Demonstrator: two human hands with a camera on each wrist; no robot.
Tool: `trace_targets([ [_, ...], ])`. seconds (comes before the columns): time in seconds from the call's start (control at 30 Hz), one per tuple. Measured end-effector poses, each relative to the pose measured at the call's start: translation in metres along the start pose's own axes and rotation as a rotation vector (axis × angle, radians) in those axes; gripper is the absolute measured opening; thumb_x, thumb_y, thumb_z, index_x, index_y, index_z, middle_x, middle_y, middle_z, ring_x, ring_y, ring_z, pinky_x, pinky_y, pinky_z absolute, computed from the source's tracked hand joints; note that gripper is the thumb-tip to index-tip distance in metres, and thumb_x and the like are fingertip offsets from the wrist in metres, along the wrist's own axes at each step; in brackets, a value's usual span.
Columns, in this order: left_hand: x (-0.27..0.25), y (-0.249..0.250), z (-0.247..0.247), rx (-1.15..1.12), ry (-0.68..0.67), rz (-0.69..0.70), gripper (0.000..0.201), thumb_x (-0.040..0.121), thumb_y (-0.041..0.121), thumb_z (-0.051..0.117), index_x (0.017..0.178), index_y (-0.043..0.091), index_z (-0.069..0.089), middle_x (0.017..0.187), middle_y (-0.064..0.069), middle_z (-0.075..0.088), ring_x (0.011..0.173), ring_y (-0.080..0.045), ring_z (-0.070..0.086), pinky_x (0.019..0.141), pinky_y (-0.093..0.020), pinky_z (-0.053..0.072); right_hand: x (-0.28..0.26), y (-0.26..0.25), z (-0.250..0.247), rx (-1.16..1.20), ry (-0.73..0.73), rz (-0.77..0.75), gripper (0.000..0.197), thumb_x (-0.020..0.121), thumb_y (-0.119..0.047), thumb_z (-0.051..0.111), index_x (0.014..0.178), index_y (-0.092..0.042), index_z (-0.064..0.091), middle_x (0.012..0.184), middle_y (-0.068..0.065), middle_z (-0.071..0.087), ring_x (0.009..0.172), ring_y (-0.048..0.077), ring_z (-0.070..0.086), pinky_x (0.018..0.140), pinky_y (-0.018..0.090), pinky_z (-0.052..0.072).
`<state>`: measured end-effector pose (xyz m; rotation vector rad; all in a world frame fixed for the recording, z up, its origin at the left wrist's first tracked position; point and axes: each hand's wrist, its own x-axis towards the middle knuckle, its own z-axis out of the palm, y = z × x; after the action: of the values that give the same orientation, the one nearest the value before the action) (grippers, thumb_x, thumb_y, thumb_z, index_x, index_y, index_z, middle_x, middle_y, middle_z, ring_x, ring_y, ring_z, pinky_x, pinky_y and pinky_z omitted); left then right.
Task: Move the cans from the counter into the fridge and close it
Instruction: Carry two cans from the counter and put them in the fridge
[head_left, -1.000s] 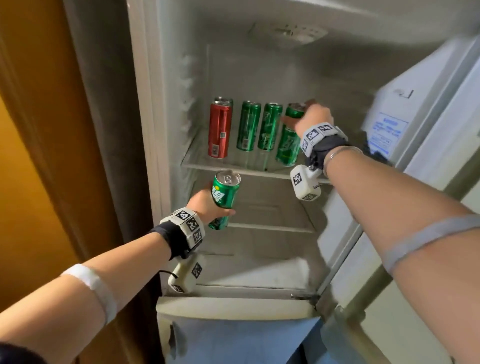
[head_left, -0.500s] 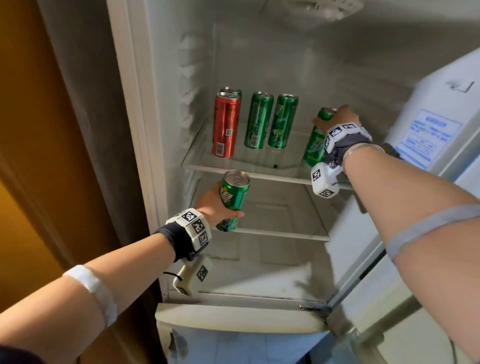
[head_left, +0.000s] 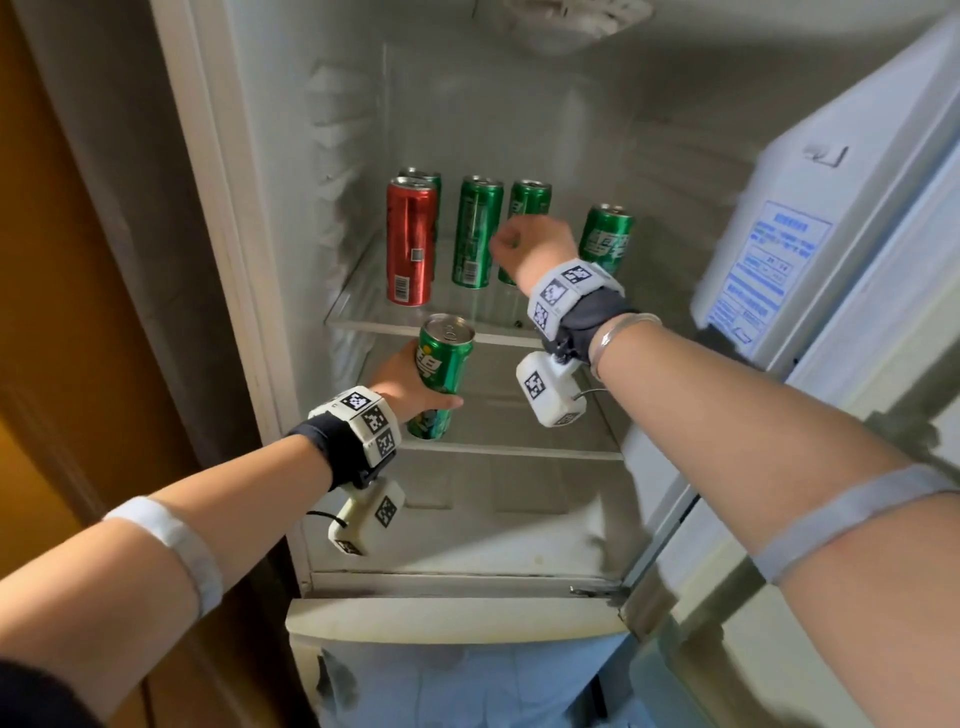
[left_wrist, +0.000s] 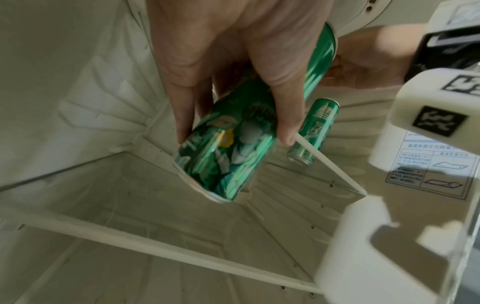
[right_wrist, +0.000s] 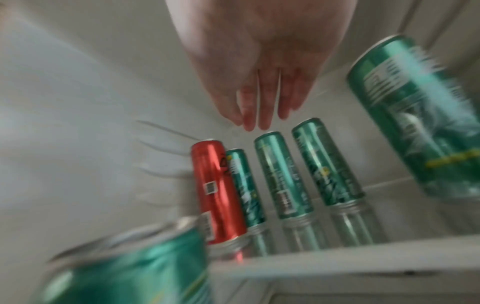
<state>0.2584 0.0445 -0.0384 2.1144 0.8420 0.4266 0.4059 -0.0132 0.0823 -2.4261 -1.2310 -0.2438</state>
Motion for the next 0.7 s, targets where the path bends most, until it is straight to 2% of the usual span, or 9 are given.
trace_targets([
  [0.1, 0.002, 0.001, -0.003, 0.058, 0.022, 0.002, 0.072, 0.062, 0.029, 0.083, 0.124, 0.015, 0.048, 0.126, -0.005, 0.060, 0.116, -0.024, 0.057, 0.099, -0.032, 0.043, -0.019, -0.016, 0.012, 0.070, -0.136, -0.052, 0.036, 0.094, -0.044, 0.047, 0.109, -0.016, 0.066, 0.109, 0.002, 0.067, 0.098, 0.020, 0.062, 0.080, 0.026, 0.047],
  [0.23, -0.002, 0.004, -0.007, 0.076, 0.032, 0.012, 0.078, 0.059, 0.034, 0.084, 0.126, 0.019, 0.048, 0.126, -0.003, 0.061, 0.115, -0.023, 0.057, 0.101, -0.038, 0.045, -0.042, -0.022, 0.023, 0.265, -0.244, -0.114, 0.046, 0.083, -0.058, 0.057, 0.107, -0.020, 0.064, 0.101, -0.001, 0.064, 0.092, 0.017, 0.061, 0.072, 0.023, 0.047],
  [0.3, -0.004, 0.005, -0.008, 0.088, 0.020, 0.027, 0.077, 0.063, 0.030, 0.083, 0.129, 0.016, 0.045, 0.129, -0.004, 0.058, 0.118, -0.023, 0.055, 0.099, -0.034, 0.043, -0.047, -0.023, 0.022, 0.227, -0.343, -0.159, 0.052, 0.080, -0.062, 0.059, 0.116, -0.024, 0.058, 0.105, -0.005, 0.060, 0.093, 0.014, 0.060, 0.068, 0.022, 0.050],
  [0.37, -0.005, 0.006, -0.010, 0.115, 0.022, 0.039, 0.076, 0.065, 0.028, 0.081, 0.130, 0.013, 0.044, 0.130, -0.006, 0.057, 0.118, -0.024, 0.054, 0.093, -0.030, 0.042, -0.052, -0.022, 0.020, 0.158, -0.401, -0.205, 0.057, 0.079, -0.057, 0.064, 0.124, -0.025, 0.053, 0.109, -0.004, 0.058, 0.090, 0.014, 0.060, 0.058, 0.018, 0.049],
  [0.47, -0.010, 0.007, -0.013, 0.107, 0.040, 0.052, 0.073, 0.066, 0.026, 0.081, 0.128, 0.012, 0.045, 0.128, -0.007, 0.058, 0.115, -0.025, 0.056, 0.086, -0.026, 0.042, -0.056, -0.025, 0.021, 0.094, -0.345, -0.238, 0.057, 0.076, -0.050, 0.071, 0.123, -0.021, 0.056, 0.101, -0.003, 0.062, 0.080, 0.013, 0.059, 0.051, 0.014, 0.044],
  [0.53, -0.012, 0.009, -0.014, 0.067, 0.049, 0.067, 0.072, 0.068, 0.024, 0.080, 0.129, 0.012, 0.044, 0.129, -0.007, 0.058, 0.116, -0.024, 0.056, 0.086, -0.025, 0.040, -0.056, -0.029, 0.018, 0.071, -0.278, -0.244, 0.053, 0.074, -0.048, 0.072, 0.117, -0.019, 0.061, 0.091, -0.004, 0.062, 0.077, 0.013, 0.059, 0.056, 0.017, 0.044],
  [0.6, -0.013, 0.010, -0.017, 0.023, 0.059, 0.072, 0.074, 0.070, 0.024, 0.079, 0.133, 0.013, 0.041, 0.133, -0.007, 0.055, 0.119, -0.024, 0.054, 0.088, -0.025, 0.039, -0.052, -0.032, 0.012, 0.054, -0.240, -0.242, 0.050, 0.072, -0.049, 0.072, 0.112, -0.019, 0.064, 0.094, -0.003, 0.066, 0.080, 0.014, 0.060, 0.063, 0.021, 0.046],
  [0.7, -0.015, 0.007, -0.022, -0.006, 0.047, 0.069, 0.075, 0.069, 0.028, 0.079, 0.133, 0.015, 0.042, 0.131, -0.005, 0.056, 0.118, -0.023, 0.055, 0.095, -0.029, 0.040, -0.042, -0.032, -0.005, 0.063, -0.182, -0.199, 0.051, 0.074, -0.050, 0.070, 0.112, -0.016, 0.066, 0.098, 0.000, 0.068, 0.081, 0.015, 0.061, 0.062, 0.022, 0.048],
])
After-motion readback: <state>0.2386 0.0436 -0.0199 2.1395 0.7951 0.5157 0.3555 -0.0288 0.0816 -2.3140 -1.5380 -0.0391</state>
